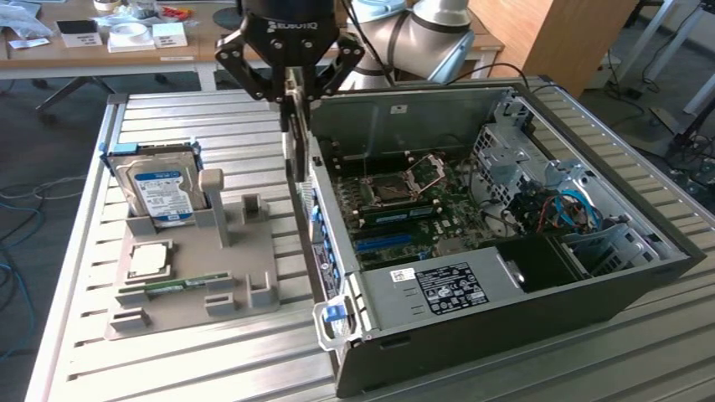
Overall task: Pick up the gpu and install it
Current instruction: 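Pick up the gpu and move the gpu toward the slot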
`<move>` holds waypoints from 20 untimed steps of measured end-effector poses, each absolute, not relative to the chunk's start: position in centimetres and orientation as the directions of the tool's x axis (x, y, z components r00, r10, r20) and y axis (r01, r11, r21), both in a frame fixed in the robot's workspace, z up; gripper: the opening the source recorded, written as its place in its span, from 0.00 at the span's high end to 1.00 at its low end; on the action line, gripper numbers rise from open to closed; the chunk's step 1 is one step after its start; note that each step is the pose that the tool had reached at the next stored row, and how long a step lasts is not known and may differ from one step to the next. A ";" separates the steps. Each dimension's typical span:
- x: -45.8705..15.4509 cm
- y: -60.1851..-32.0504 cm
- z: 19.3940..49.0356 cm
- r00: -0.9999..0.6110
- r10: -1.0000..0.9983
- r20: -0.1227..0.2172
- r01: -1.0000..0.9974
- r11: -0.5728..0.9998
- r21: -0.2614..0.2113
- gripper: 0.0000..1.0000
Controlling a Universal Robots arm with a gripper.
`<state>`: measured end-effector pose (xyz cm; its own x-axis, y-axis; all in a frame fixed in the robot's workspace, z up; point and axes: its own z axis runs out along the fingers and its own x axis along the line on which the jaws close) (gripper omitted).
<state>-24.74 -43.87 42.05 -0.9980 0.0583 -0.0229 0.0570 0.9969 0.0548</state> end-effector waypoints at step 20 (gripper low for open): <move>-19.4 -43.9 42.0 -0.998 0.059 -0.022 0.057 0.996 0.063 0.73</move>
